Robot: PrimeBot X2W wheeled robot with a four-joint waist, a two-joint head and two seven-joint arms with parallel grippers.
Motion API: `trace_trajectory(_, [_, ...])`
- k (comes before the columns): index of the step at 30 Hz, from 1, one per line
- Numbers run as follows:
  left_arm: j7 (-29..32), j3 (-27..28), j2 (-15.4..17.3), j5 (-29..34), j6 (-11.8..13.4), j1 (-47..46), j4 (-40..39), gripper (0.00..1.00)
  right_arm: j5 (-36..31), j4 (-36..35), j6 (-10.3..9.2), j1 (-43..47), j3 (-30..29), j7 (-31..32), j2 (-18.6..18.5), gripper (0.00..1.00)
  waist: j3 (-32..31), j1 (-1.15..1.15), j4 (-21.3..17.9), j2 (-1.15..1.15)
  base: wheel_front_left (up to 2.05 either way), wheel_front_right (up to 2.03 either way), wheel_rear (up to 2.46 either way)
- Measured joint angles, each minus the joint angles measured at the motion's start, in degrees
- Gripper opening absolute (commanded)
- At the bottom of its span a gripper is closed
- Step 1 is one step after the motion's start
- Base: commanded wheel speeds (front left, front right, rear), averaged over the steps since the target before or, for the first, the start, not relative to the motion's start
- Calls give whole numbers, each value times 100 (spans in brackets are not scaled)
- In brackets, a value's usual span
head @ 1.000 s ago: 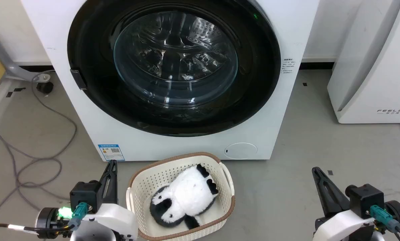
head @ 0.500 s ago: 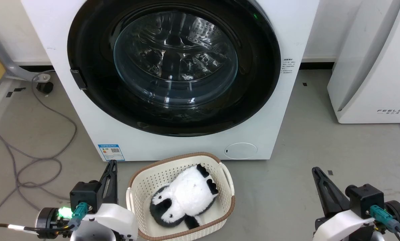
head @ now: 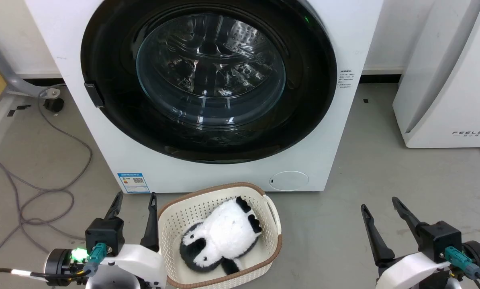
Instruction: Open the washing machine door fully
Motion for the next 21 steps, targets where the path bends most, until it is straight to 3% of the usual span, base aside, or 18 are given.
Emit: trace_trajectory(21, [-253, -120, 0, -2, 0, 0, 103, 100, 393, 2, 0, -15, -42, -208, -75, 100, 102, 0, -10, 0, 0, 0, 0])
